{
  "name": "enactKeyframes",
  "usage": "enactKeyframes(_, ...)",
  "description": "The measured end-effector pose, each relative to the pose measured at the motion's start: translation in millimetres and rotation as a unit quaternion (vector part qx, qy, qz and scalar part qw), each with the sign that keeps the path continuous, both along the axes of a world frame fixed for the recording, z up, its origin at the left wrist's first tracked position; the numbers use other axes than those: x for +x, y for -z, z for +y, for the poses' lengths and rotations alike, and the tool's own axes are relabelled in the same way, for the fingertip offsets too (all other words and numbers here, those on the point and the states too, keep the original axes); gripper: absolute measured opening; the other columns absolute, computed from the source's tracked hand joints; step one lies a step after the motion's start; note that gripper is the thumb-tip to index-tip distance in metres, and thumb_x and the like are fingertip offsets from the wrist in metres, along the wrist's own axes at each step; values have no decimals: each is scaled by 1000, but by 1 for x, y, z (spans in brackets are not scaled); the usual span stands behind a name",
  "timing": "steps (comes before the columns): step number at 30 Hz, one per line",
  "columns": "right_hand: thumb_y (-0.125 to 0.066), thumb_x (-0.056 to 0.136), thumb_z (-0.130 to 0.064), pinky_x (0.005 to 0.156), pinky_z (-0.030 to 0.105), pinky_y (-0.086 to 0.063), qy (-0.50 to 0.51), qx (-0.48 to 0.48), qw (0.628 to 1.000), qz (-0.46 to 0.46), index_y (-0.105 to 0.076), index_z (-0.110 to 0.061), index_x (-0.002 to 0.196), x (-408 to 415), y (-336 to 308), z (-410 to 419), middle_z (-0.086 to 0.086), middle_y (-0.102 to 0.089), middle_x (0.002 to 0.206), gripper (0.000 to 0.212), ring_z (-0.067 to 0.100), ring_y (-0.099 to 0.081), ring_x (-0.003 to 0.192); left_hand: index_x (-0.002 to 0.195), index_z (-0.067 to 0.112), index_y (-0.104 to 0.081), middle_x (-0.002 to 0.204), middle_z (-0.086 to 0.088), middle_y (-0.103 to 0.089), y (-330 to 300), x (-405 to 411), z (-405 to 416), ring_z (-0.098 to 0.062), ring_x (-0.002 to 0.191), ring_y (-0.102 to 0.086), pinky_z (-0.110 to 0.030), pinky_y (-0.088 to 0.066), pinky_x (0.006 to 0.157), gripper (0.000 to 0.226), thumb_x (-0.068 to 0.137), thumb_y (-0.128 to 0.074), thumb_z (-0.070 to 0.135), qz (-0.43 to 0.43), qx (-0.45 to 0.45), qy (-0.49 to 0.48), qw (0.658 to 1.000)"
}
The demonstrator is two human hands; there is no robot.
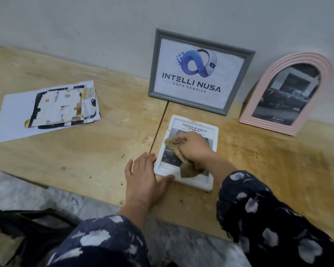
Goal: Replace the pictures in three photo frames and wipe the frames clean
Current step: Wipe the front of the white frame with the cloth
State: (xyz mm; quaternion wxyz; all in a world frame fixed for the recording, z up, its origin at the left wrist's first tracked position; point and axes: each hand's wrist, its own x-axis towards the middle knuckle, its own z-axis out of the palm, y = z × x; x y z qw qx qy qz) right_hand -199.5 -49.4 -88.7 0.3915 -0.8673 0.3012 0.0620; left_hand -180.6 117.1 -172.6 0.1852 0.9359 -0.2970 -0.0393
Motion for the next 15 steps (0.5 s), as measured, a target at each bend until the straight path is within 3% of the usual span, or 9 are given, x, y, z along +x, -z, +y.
enactKeyframes(4, -49, 91, -5, 85, 22, -41, 19, -94, 994, -50, -67, -21, 118, 51, -5, -29, 2, -62, 126, 36, 22, -57, 112, 136, 28, -34, 145, 14, -34, -1, 0, -1, -7, 142, -18, -40, -2, 119, 72, 81, -41, 73, 7, 6, -2, 1000)
enactKeyframes(9, -42, 94, -7, 97, 37, -42, -79, -223, 971, 14, -59, -10, 128, 89, 12, -42, 13, -44, 128, 38, 33, -46, 118, 135, 29, -34, 144, 16, -33, 0, 1, 1, -5, 142, -16, -40, -2, 119, 72, 80, -38, 75, 3, 8, -7, 1000)
enactKeyframes(15, -37, 86, 3, 82, 30, -44, -110, -220, 967, 67, -64, -11, 118, 83, 30, -24, 12, -56, 117, 44, 33, -55, 110, 133, 30, -36, 144, 14, -34, -1, 1, 0, -5, 141, -20, -39, -3, 119, 71, 78, -42, 75, 10, -10, -13, 1000)
